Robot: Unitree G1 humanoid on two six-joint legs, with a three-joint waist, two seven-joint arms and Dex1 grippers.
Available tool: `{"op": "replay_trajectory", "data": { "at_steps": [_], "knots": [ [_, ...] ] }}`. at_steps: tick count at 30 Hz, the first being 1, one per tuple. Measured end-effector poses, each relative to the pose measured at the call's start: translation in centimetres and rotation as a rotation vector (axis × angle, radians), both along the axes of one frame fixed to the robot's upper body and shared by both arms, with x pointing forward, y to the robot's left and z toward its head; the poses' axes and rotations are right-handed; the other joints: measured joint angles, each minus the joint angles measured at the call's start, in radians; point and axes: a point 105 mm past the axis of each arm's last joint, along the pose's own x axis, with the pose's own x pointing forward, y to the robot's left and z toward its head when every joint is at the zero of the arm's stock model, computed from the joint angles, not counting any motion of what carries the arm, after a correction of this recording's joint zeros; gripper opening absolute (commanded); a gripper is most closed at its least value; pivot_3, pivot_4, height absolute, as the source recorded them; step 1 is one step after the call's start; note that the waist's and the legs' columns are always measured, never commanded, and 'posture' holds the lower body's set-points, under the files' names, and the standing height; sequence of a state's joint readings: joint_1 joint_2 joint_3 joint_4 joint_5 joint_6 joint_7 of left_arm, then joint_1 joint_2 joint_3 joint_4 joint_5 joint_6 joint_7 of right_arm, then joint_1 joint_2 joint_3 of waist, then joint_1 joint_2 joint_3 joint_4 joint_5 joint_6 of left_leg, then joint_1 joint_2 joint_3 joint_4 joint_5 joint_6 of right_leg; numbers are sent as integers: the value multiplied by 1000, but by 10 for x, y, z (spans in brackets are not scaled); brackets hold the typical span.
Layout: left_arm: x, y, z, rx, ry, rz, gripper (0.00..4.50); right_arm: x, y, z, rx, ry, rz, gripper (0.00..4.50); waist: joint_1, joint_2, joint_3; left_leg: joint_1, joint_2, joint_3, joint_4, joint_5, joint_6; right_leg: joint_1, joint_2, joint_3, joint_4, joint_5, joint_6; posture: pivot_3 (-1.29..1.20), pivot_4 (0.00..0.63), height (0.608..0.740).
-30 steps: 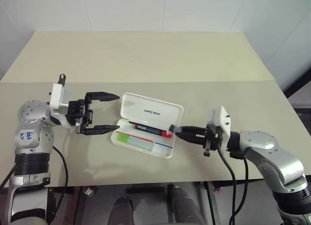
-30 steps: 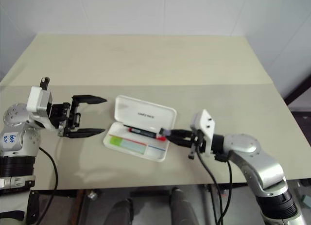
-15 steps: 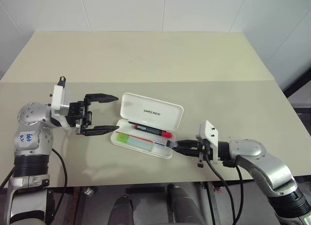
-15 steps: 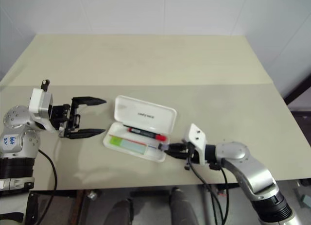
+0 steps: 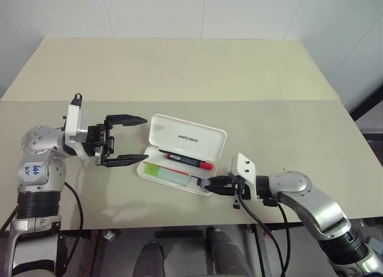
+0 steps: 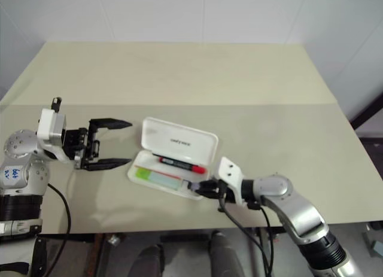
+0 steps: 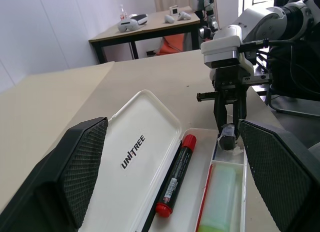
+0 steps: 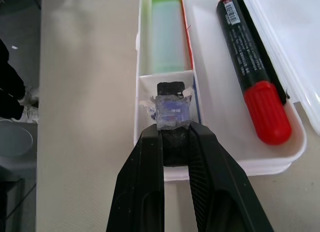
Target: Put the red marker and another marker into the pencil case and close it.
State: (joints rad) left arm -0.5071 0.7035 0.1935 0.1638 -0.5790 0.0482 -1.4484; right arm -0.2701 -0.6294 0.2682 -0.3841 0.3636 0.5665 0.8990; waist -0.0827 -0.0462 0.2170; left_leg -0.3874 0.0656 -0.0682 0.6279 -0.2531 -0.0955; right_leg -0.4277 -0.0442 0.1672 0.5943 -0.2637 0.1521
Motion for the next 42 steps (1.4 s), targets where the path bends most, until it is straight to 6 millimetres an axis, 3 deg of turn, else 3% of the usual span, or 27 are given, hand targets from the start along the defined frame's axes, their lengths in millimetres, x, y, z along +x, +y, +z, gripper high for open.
{"op": "replay_trajectory", "data": {
  "at_steps": [24,30,34,42],
  "knots": [
    [4,-2,-4,23,1,30,4500,33,3,1,-35,-152,-32,333,-4,-4,-3,1,0,1,2,3,1,2,0,0,-6,10,-11,0,150,740],
    [4,-2,-4,26,-4,31,4500,28,1,7,12,-105,-24,333,-3,-4,-2,-1,0,1,0,3,1,0,0,0,-6,8,-9,0,150,740],
    [4,-2,-4,26,-4,31,4500,14,9,17,62,-77,31,333,-2,-4,-2,-1,0,1,-3,1,1,-1,0,0,-5,5,-2,0,150,740],
    [4,-2,-4,25,-4,37,4500,9,13,17,60,-49,33,333,0,-4,-2,-1,0,1,-7,1,1,-3,0,0,-4,3,-1,0,150,740]
  ]
}}
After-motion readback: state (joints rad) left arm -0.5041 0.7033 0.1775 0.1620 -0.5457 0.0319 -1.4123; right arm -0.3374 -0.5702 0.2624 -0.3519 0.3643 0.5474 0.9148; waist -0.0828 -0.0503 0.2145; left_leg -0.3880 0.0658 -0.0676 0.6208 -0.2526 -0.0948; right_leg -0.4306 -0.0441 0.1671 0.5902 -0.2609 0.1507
